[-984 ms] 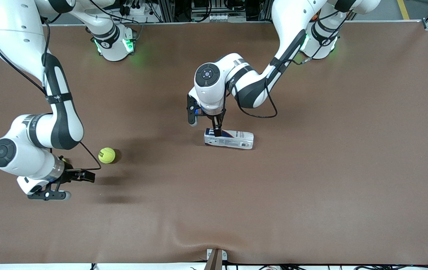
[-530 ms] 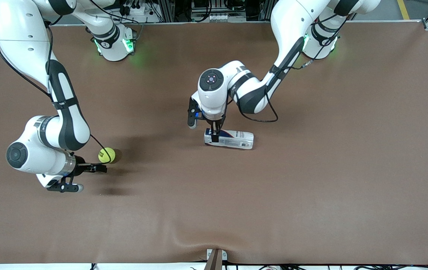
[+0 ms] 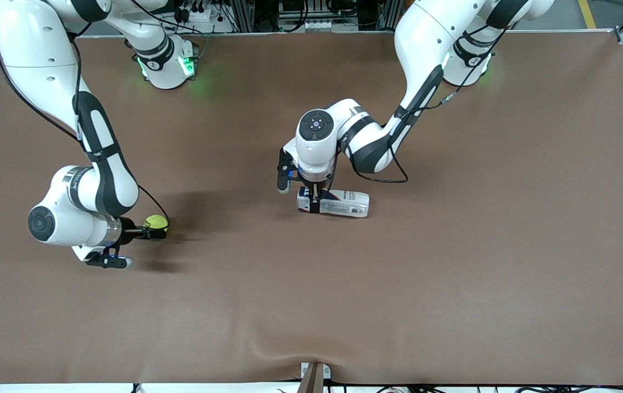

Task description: Insert tennis ball vertically with right arm

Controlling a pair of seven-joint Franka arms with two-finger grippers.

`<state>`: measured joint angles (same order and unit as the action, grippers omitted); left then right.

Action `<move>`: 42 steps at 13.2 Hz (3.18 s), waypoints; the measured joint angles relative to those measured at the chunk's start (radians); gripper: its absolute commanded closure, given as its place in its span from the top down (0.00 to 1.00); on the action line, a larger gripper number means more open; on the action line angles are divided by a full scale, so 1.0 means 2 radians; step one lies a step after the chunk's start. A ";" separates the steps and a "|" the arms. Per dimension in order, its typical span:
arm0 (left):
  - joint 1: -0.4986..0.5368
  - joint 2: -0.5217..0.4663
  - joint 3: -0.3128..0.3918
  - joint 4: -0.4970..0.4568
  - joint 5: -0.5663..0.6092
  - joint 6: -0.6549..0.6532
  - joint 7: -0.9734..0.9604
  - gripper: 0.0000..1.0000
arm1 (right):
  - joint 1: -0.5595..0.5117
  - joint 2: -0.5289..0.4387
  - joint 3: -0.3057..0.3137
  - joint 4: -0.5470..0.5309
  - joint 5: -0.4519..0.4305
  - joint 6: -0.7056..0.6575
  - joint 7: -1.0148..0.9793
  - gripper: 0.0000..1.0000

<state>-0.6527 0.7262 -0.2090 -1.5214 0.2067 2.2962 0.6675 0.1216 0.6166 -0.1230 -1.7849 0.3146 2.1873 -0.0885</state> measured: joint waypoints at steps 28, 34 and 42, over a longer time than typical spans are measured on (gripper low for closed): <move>-0.004 0.058 0.001 -0.001 0.000 0.081 0.037 1.00 | 0.000 -0.005 0.001 -0.003 0.008 0.005 -0.009 0.36; -0.004 0.058 0.001 -0.001 0.000 0.081 0.043 0.88 | -0.005 -0.023 -0.001 0.004 0.008 0.005 -0.023 0.36; -0.001 0.058 0.001 0.001 0.000 0.080 0.043 0.78 | -0.005 -0.045 -0.001 0.005 0.008 0.005 -0.029 0.36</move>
<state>-0.6553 0.8419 -0.2062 -1.5187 0.2076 2.4571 0.7527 0.1112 0.5268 -0.1249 -1.7758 0.3312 2.1964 -0.1458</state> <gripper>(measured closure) 0.211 0.317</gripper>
